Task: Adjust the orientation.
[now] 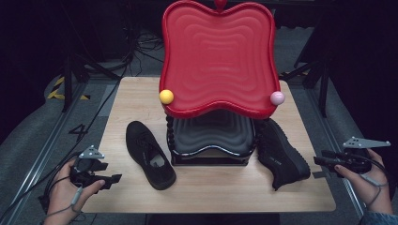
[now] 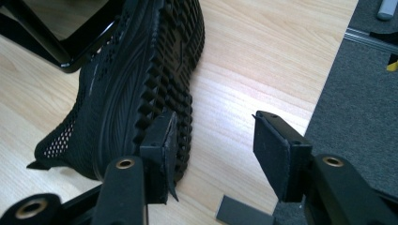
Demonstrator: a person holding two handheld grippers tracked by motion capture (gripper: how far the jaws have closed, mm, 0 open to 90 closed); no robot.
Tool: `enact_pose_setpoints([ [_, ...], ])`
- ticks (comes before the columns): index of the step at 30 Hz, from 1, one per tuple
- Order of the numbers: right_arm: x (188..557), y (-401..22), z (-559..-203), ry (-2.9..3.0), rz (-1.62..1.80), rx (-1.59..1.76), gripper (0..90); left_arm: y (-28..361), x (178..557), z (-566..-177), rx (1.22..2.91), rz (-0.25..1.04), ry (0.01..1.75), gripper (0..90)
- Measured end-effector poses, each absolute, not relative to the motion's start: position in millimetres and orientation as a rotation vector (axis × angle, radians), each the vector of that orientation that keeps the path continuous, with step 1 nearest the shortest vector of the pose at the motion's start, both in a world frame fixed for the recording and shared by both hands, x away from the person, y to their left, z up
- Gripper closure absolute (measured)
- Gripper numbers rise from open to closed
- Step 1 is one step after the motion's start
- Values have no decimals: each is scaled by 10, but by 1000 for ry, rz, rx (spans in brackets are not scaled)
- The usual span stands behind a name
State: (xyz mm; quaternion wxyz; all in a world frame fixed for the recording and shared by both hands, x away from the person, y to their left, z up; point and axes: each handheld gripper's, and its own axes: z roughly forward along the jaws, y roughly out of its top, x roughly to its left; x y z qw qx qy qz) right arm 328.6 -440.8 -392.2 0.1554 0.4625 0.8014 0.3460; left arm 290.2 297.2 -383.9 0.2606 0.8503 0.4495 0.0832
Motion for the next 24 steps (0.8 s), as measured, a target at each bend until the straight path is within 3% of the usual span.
enact_pose_setpoints([
  [24,3261,-4359,-4026,2309,989,1325,448,2134,3183,-3174,2513,164,871,344],
])
